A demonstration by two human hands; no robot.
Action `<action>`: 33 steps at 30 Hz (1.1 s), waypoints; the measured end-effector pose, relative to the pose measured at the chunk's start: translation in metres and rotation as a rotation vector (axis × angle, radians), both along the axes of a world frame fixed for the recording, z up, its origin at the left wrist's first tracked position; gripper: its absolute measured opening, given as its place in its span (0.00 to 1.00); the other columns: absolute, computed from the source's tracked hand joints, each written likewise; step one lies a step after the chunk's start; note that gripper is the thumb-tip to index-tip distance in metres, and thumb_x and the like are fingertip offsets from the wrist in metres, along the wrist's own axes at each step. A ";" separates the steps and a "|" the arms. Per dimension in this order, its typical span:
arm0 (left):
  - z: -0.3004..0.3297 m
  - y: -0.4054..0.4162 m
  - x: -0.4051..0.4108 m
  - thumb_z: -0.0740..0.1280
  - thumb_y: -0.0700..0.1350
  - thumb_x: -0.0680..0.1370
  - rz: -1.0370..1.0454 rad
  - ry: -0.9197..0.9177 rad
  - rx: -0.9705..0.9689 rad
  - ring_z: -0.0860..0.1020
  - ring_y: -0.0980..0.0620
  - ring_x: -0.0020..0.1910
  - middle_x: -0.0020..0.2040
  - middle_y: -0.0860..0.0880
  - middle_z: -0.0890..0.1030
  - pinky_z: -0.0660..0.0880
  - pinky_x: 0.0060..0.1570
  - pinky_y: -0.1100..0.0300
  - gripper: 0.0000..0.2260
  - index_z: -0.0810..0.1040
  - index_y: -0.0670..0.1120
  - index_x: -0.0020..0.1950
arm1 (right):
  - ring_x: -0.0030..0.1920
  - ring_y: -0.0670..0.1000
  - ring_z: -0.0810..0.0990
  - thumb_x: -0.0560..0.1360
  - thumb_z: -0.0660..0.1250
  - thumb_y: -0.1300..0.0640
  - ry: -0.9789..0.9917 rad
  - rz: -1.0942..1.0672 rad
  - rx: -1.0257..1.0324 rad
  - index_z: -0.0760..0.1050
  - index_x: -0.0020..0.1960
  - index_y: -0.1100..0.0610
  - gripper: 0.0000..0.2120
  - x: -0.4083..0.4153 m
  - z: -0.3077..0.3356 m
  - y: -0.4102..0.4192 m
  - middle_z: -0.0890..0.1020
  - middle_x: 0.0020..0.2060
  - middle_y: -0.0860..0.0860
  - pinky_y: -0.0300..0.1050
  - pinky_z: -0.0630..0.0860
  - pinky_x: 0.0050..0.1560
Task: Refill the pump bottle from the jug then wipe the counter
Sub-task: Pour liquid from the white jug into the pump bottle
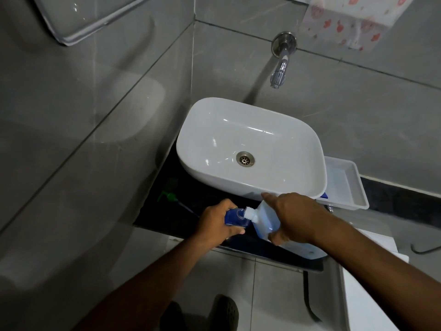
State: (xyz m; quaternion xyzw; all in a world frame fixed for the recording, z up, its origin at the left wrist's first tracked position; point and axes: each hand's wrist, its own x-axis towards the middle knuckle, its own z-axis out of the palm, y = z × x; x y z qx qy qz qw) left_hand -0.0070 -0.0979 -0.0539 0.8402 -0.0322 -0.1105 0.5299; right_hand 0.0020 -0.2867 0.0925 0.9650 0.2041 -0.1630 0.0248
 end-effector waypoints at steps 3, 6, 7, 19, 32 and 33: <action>-0.001 0.000 0.000 0.82 0.49 0.61 0.000 0.002 -0.003 0.80 0.61 0.42 0.43 0.57 0.81 0.79 0.42 0.65 0.22 0.73 0.59 0.46 | 0.56 0.52 0.78 0.61 0.76 0.44 0.000 0.015 -0.028 0.61 0.72 0.50 0.44 0.001 0.003 0.003 0.79 0.59 0.51 0.41 0.72 0.53; -0.001 0.000 -0.001 0.82 0.49 0.61 -0.006 0.001 -0.003 0.79 0.62 0.43 0.44 0.58 0.80 0.78 0.41 0.67 0.23 0.72 0.60 0.47 | 0.56 0.53 0.78 0.62 0.75 0.44 0.010 0.016 -0.060 0.61 0.72 0.50 0.43 0.002 0.006 0.007 0.79 0.58 0.52 0.44 0.74 0.54; -0.001 0.000 -0.001 0.81 0.49 0.62 -0.009 0.002 -0.004 0.79 0.62 0.43 0.44 0.58 0.80 0.78 0.41 0.67 0.23 0.72 0.60 0.47 | 0.55 0.53 0.78 0.62 0.75 0.44 0.014 0.014 -0.069 0.62 0.72 0.51 0.43 0.003 0.007 0.007 0.79 0.58 0.52 0.44 0.74 0.54; 0.003 0.001 -0.002 0.81 0.48 0.62 -0.017 -0.002 -0.012 0.79 0.59 0.43 0.45 0.56 0.80 0.77 0.42 0.66 0.22 0.72 0.59 0.46 | 0.53 0.54 0.80 0.61 0.76 0.44 0.076 -0.011 -0.134 0.64 0.70 0.51 0.42 0.008 0.015 0.016 0.80 0.57 0.53 0.42 0.71 0.46; 0.004 0.000 -0.002 0.81 0.47 0.63 -0.017 -0.005 -0.011 0.79 0.56 0.47 0.48 0.54 0.80 0.79 0.46 0.60 0.22 0.72 0.56 0.49 | 0.53 0.55 0.79 0.60 0.77 0.43 0.092 0.002 -0.204 0.64 0.70 0.52 0.43 0.011 0.020 0.021 0.79 0.56 0.54 0.45 0.74 0.48; 0.004 0.001 -0.002 0.81 0.47 0.63 -0.016 -0.004 -0.010 0.80 0.56 0.47 0.48 0.54 0.80 0.79 0.47 0.60 0.22 0.73 0.56 0.50 | 0.53 0.56 0.79 0.60 0.77 0.43 0.094 0.002 -0.205 0.64 0.70 0.53 0.43 0.011 0.019 0.021 0.79 0.56 0.54 0.45 0.73 0.48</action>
